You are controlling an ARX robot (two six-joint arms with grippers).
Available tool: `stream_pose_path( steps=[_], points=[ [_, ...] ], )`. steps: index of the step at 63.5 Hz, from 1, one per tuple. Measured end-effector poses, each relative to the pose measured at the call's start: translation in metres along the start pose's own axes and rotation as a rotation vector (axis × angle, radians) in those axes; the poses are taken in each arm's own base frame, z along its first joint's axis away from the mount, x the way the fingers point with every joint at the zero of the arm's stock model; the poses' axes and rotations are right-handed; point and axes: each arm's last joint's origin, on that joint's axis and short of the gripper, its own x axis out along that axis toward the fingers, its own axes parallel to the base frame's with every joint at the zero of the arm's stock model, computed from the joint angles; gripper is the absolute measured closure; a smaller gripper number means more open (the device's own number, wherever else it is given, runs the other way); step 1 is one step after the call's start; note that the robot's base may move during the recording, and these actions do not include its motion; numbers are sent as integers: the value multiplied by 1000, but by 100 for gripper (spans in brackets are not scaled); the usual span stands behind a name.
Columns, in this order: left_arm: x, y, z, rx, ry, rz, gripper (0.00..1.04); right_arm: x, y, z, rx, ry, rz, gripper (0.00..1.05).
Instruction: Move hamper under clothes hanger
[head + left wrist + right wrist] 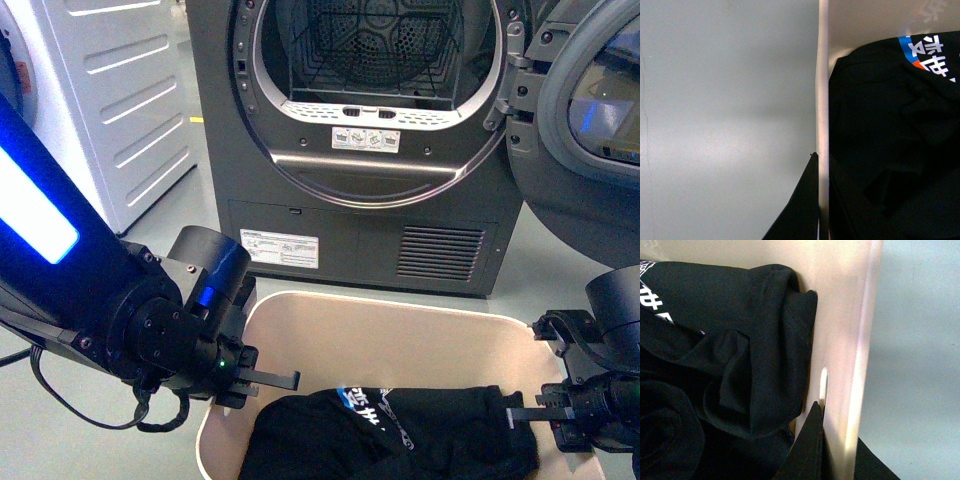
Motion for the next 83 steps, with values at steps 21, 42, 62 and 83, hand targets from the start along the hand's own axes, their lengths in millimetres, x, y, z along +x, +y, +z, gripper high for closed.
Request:
stream_pose_path(
  steps=[21,42,62,83],
  points=[
    [-7,1,1,-4,13,-6,100,-17,-1,13,2,-24,12,102],
    [-24,2,16,-7,-25,-1,100,-28,-3,18,6,-45,19,102],
    [-31,4,21,-4,-35,2,100,-28,-6,8,13,-29,27,102],
    [-31,5,21,-2,-40,21,100,-28,-6,9,13,-40,30,102]
  ],
)
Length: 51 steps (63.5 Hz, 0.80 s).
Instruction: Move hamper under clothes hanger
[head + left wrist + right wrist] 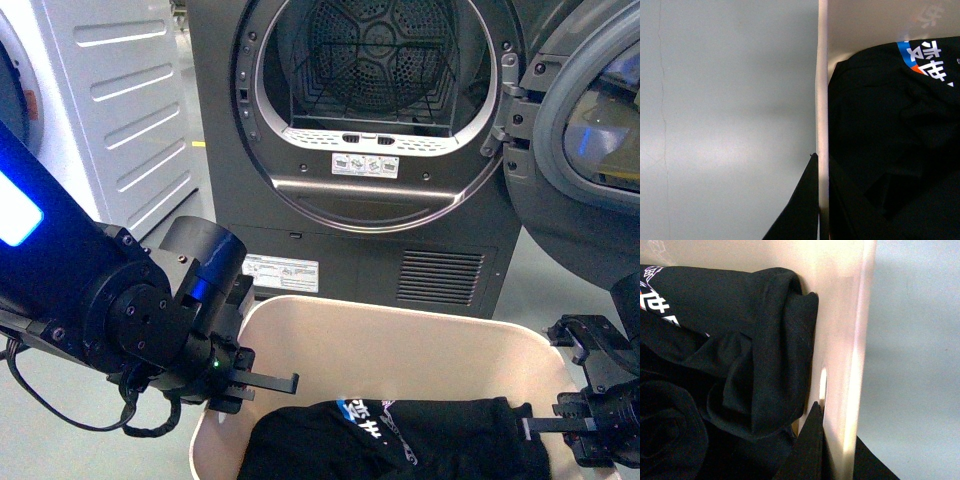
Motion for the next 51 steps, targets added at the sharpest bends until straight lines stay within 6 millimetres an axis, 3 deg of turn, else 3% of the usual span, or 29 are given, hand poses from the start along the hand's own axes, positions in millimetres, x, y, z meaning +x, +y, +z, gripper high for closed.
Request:
stream_pose_path(
  steps=[51],
  points=[
    [0,7,-1,-13,2,13,100,0,4,0,-10,-2,13,102]
  ],
)
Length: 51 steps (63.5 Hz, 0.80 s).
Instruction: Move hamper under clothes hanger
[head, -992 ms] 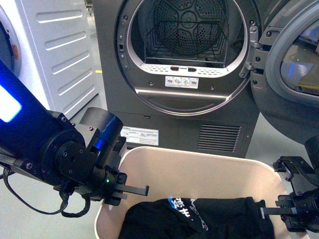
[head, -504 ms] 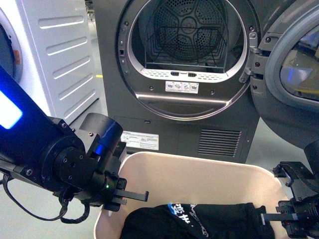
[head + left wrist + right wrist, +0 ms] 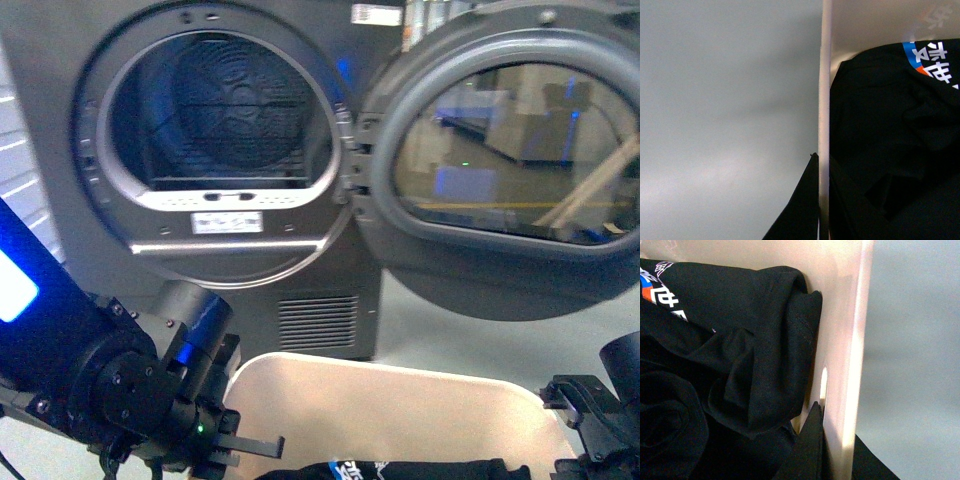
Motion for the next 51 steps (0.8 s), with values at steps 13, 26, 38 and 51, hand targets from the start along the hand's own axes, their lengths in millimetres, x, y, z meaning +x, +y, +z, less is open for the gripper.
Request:
stream_pose_path(
  steps=[13,26,38,51],
  points=[
    [-1,-11,0,20,-5,-29,100,0,-9,0,19,-2,-25,102],
    [-1,-7,0,13,-5,-12,100,-1,-6,0,12,-1,-13,102],
    [-1,-4,1,8,-5,-4,100,-1,-4,1,7,-6,-9,102],
    [-1,-5,1,9,-5,-9,100,-2,-4,1,7,-6,-11,102]
  ],
)
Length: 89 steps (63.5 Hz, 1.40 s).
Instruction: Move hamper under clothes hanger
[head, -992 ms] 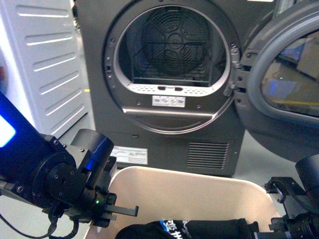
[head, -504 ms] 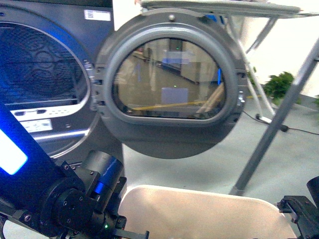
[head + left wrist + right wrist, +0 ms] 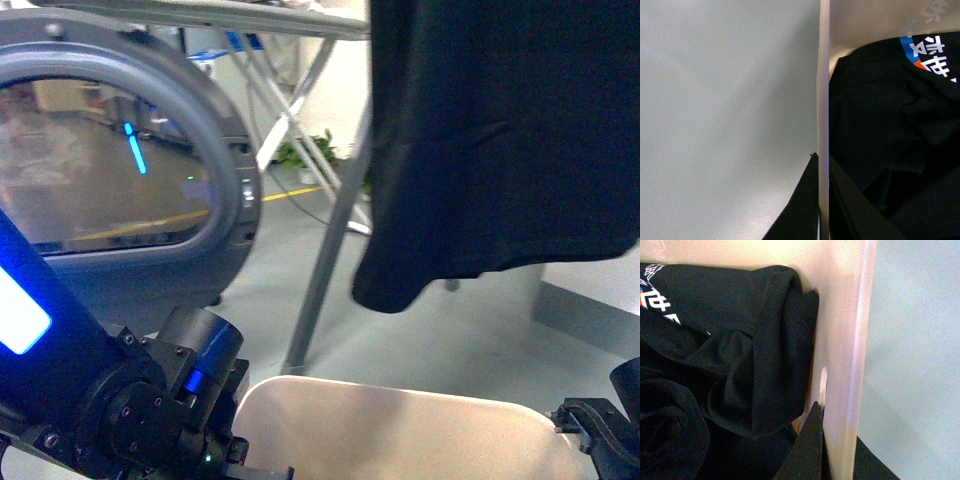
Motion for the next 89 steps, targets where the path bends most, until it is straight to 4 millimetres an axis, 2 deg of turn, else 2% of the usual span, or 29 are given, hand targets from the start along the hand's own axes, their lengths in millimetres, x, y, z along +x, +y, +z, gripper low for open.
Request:
stream_pose_path(
  steps=[42,55,73,89],
  points=[
    [-1,-1,0,5,-1,-2,100,-1,-2,0,4,-1,-2,102],
    [-2,-12,0,25,-4,-35,100,0,-9,-1,21,2,-29,102],
    [0,4,1,-4,-3,13,100,-1,4,-1,-8,1,17,102],
    [-1,-2,1,7,-3,-3,100,-1,-1,-1,1,1,-5,102]
  ],
)
